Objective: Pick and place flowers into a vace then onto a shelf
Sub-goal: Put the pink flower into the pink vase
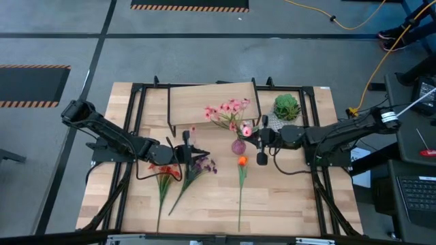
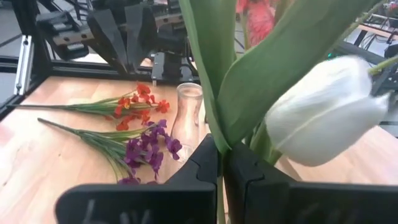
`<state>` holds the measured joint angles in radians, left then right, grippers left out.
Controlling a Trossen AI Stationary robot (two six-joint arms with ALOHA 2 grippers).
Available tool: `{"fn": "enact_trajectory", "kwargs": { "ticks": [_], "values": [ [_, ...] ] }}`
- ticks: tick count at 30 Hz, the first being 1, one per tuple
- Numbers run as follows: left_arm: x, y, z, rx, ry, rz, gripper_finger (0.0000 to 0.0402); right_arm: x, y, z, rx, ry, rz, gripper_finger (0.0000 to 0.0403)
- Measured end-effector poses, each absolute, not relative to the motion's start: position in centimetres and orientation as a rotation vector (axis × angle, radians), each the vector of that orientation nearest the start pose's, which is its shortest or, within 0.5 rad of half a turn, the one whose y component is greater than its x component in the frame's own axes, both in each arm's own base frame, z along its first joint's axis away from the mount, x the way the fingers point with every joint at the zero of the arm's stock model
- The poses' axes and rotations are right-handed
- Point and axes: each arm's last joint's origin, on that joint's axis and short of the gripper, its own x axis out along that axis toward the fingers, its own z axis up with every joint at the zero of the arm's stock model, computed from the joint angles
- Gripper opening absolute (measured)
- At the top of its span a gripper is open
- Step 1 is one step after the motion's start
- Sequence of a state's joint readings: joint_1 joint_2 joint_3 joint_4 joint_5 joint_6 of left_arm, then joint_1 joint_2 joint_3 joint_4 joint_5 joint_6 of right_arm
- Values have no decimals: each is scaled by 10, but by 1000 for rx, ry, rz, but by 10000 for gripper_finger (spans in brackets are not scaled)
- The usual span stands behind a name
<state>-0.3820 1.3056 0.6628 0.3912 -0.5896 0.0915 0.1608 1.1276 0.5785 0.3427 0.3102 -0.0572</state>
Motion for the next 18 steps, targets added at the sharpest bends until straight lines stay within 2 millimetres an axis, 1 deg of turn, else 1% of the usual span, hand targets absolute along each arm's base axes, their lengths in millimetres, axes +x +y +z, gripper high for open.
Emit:
{"fn": "enact_trajectory", "kwargs": {
  "ticks": [11,18],
  "values": [
    [258,-86,237,208,232,196,4,247,31,232,-125,266,-141,4],
    [258,-86,237,208,231,196,4,247,31,231,-153,271,-139,9]
  ]
}}
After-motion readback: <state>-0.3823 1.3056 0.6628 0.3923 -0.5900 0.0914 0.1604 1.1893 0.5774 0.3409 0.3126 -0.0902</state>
